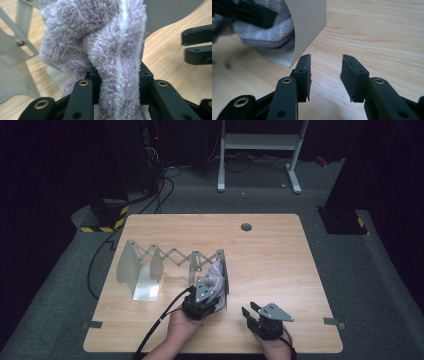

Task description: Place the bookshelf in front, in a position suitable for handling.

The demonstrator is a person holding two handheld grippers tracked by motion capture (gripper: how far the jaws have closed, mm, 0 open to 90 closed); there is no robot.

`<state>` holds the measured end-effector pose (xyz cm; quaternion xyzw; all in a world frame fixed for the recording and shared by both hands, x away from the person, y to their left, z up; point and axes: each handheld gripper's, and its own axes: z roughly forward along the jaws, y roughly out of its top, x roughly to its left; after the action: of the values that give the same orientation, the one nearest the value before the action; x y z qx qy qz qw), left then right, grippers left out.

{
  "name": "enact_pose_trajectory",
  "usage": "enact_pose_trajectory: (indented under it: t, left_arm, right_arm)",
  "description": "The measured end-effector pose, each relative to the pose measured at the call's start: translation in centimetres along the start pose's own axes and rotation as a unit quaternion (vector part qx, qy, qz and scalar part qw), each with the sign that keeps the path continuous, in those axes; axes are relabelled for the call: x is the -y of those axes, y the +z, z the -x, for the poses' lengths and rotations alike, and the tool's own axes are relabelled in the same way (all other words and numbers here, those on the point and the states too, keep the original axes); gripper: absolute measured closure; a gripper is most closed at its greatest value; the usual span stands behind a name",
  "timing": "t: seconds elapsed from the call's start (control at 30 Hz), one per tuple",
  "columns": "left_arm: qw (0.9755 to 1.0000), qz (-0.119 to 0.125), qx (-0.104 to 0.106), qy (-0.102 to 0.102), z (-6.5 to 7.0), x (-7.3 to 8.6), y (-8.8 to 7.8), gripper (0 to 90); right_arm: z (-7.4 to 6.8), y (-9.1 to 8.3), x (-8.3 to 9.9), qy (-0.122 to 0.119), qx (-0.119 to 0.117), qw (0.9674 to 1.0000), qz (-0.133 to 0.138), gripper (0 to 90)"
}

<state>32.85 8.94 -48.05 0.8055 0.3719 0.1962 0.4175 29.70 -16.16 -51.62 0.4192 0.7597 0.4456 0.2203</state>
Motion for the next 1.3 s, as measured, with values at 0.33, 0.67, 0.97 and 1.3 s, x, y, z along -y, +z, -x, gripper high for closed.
enact_pose_trajectory:
  t: [0.33,0.67,0.97,1.3]
  left_arm:
    - [0.9992,0.04,-0.001,0.01,-0.4,0.7,-3.8,66.2]
    - [0.9991,0.034,0.026,0.005,-0.9,2.8,-5.1,65.2]
    - [0.9976,-0.016,0.063,-0.026,-1.3,5.8,-2.9,45.9]
    - [0.9948,0.024,0.092,-0.038,-1.7,6.4,-6.0,25.4]
  right_arm:
    - [0.0,-0.2,0.0,0.001,0.003,1.0,0.003,59.0]
    - [-1.4,-1.0,-0.9,-0.021,-0.003,0.9994,0.027,56.5]
    - [-2.9,-1.9,-1.6,-0.034,-0.018,0.9979,0.053,57.4]
    - [-7.4,-1.7,-2.5,-0.08,-0.077,0.9913,0.071,64.9]
